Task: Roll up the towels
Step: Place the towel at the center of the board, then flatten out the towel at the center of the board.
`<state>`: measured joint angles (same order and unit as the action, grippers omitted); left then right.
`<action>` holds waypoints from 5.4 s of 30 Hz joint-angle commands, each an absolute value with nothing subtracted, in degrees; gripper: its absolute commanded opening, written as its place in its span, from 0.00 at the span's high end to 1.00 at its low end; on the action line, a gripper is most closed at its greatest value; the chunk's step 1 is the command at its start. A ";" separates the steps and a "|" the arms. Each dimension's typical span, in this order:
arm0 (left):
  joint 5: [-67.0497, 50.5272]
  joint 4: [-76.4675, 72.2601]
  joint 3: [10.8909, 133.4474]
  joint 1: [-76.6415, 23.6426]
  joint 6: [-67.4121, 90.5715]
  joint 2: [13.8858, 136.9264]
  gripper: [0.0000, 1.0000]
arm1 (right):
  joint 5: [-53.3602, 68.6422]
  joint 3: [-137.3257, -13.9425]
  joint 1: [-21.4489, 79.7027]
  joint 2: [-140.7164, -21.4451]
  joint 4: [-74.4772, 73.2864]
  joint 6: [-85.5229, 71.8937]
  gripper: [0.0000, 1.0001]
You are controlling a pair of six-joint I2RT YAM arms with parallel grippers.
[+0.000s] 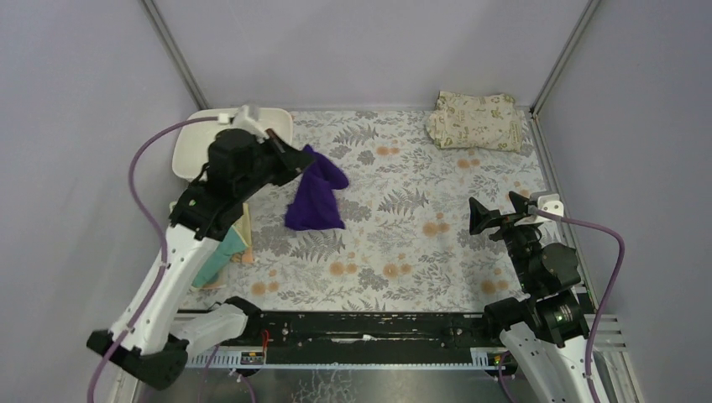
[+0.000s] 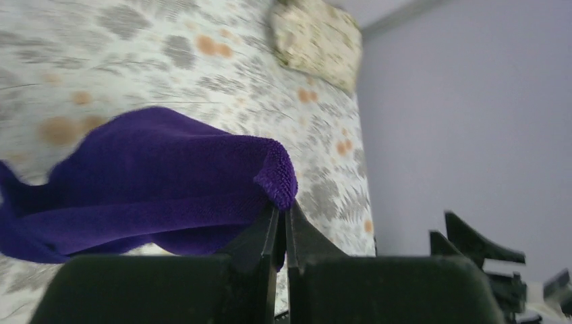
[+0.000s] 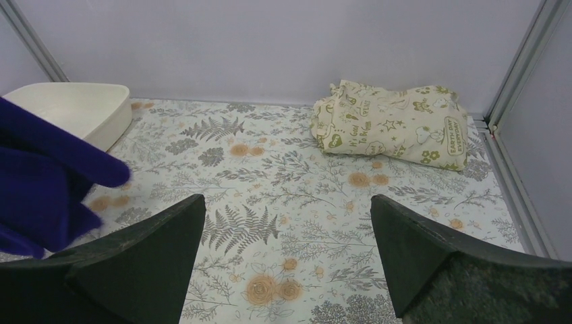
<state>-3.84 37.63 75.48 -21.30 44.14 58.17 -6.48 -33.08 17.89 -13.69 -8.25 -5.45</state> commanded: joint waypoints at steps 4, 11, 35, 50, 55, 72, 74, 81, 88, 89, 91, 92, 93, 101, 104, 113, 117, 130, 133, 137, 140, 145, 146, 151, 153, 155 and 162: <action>5.71 21.21 78.13 -40.49 41.52 69.91 0.95 | -7.17 -34.15 18.29 -13.82 -5.48 -4.32 0.01; 5.24 17.87 76.92 -49.61 36.73 81.64 0.56 | -6.36 -35.84 18.36 -17.03 -7.22 -4.45 0.01; -9.59 16.43 57.70 -51.64 32.50 92.22 0.50 | 13.95 -37.50 18.34 -50.71 -20.44 -23.44 0.04; -20.54 16.08 55.18 -53.96 31.52 98.03 0.68 | 25.44 -29.58 18.36 -59.47 -18.22 -27.69 0.24; -21.33 14.53 53.80 -54.13 32.27 98.53 0.70 | 25.32 -28.05 18.30 -60.32 -17.84 -27.73 0.26; -17.82 9.98 53.29 -54.26 35.25 99.24 0.94 | 24.88 -27.55 18.37 -61.94 -17.32 -28.50 0.29; -17.21 9.92 53.20 -54.27 35.62 98.87 1.00 | 24.74 -27.60 18.36 -62.24 -17.39 -28.48 0.30; -10.70 16.31 52.07 -52.86 34.44 94.31 1.00 | 23.40 -28.56 18.98 -63.26 -17.87 -28.24 0.32; -1.81 26.44 49.93 -46.74 31.26 87.02 1.00 | 19.68 -31.19 21.65 -66.29 -19.61 -27.02 0.38; -0.42 27.21 49.67 -45.89 30.90 86.07 1.00 | 18.63 -31.78 22.46 -67.04 -20.14 -26.88 0.40; 0.73 28.20 49.28 -44.24 30.04 84.39 1.00 | 15.70 -32.96 24.59 -68.39 -21.13 -26.63 0.41; 0.76 28.29 49.15 -43.53 29.67 84.04 1.00 | 14.33 -33.52 25.46 -68.99 -21.67 -26.63 0.42; 0.71 28.30 49.19 -43.09 29.50 83.95 1.00 | 12.77 -34.02 26.30 -69.66 -22.26 -26.71 0.42; 0.02 27.79 50.00 -42.63 29.34 85.39 1.00 | 1.84 -38.58 32.86 -74.76 -28.16 -27.47 0.50; -0.13 27.69 49.94 -42.64 29.44 85.52 1.00 | -0.19 -39.24 33.77 -74.01 -29.05 -28.29 0.51; -0.53 26.99 49.92 -42.45 29.44 85.82 1.00 | -0.10 -38.91 33.91 -76.72 -28.47 -28.74 0.51; -0.44 26.66 49.90 -42.45 29.53 85.94 1.00 | 0.57 -38.50 34.11 -78.00 -27.69 -29.05 0.52; 0.44 26.10 49.86 -41.89 29.88 85.65 1.00 | -1.65 -38.59 36.38 -85.09 -29.89 -32.23 0.66; 1.00 26.01 49.31 -40.89 30.01 85.29 1.00 | -2.52 -38.78 36.39 -84.68 -30.35 -32.45 0.75; 1.21 26.29 48.80 -38.47 29.58 83.59 1.00 | -5.64 -40.10 36.36 -83.71 -31.98 -32.18 0.88; 2.63 27.83 48.99 -36.02 28.79 81.77 1.00 | -9.68 -41.87 36.30 -83.05 -33.96 -31.95 0.96; 6.93 31.84 52.14 -30.07 25.29 78.01 1.00 | -20.51 -49.97 36.21 -80.01 -39.01 -29.17 1.00; 7.89 32.95 53.35 -28.62 24.24 77.30 1.00 | -23.32 -52.40 36.10 -79.46 -40.23 -28.29 1.00; 14.43 38.03 61.96 -22.88 19.39 72.96 1.00 | -33.46 -63.02 32.96 -76.45 -43.88 -22.38 1.00; 17.32 39.32 65.60 -21.15 17.23 71.10 1.00 | -34.95 -66.59 30.68 -74.57 -44.10 -19.57 1.00; 20.29 40.72 69.66 -19.78 14.92 70.05 1.00 | -35.94 -69.70 28.66 -72.27 -43.63 -16.59 1.00; 30.46 44.29 81.15 -17.75 10.64 63.96 1.00 | -41.96 -75.69 27.04 -64.09 -43.22 -7.59 1.00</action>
<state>21.58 40.86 76.38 -18.44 14.87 68.10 -35.03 -71.92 27.14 -68.75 -41.63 -14.61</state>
